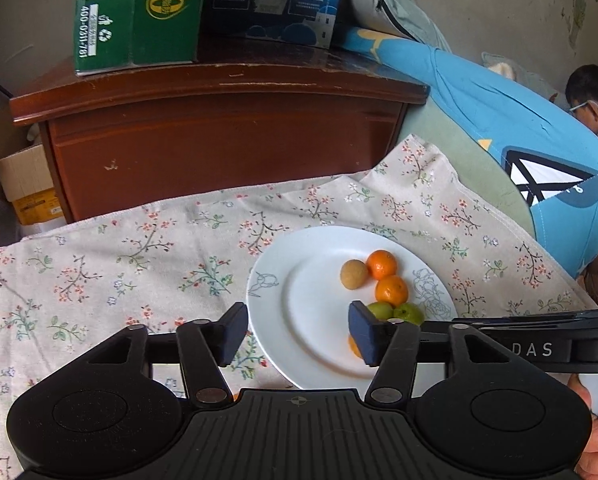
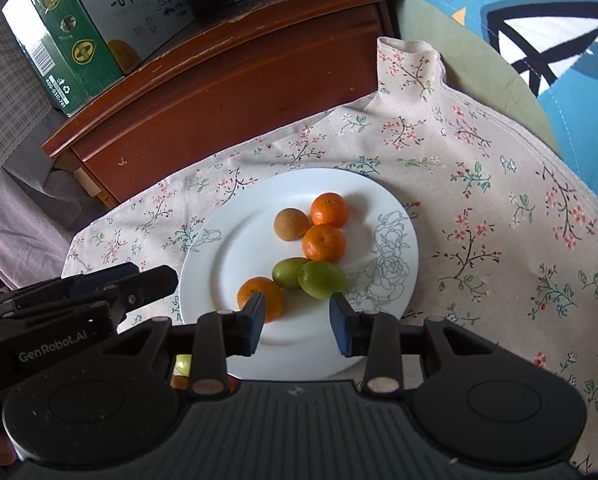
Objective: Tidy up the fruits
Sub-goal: 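Carry the orange and green fruit onto the plate and open both grippers, then move both grippers back to the fruit cluster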
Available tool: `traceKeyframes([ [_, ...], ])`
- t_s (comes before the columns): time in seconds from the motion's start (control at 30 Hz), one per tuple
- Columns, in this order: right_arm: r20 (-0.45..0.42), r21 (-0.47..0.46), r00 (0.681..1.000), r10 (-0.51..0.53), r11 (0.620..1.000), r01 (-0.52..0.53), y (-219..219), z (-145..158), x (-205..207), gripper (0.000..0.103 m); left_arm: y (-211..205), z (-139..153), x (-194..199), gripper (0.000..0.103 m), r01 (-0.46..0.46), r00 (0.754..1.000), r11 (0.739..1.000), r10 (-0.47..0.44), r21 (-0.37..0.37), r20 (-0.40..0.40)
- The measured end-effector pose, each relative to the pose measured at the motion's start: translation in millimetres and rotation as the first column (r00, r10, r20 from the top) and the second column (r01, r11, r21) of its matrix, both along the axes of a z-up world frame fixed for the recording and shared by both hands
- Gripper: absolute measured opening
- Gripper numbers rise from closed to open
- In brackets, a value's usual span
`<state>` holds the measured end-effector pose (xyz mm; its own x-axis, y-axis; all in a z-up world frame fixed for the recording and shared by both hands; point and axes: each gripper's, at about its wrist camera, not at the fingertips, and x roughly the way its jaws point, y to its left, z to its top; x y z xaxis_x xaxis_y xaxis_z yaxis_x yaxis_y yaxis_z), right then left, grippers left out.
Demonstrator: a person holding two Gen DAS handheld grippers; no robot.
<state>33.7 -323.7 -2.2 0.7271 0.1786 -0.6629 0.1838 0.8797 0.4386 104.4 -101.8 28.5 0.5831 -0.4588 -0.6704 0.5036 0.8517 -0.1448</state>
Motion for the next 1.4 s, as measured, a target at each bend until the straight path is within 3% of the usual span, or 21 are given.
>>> traceKeyframes([
  [0.37, 0.009, -0.001, 0.996, 0.088, 0.996, -0.088, 14, 2, -5, 0.037, 49, 17, -3, 0.060, -0.029, 0.999, 0.999, 0.031, 0.044, -0.042],
  [0.7, 0.019, -0.008, 0.984, 0.179, 0.984, -0.179, 32, 2, -10, 0.037, 79, 11, -19, 0.063, -0.016, 0.998, 0.997, 0.021, 0.077, -0.065],
  [0.83, 0.019, -0.004, 0.974, 0.228, 0.974, -0.228, 41, 2, -13, 0.037, 77, -1, -26, 0.063, 0.039, 0.997, 0.988, -0.029, 0.150, -0.071],
  [1.4, -0.034, -0.018, 0.908, 0.417, 0.908, -0.418, 85, -15, -21, 0.037, 79, -42, -46, 0.064, 0.188, 0.981, 0.939, -0.163, 0.289, -0.107],
])
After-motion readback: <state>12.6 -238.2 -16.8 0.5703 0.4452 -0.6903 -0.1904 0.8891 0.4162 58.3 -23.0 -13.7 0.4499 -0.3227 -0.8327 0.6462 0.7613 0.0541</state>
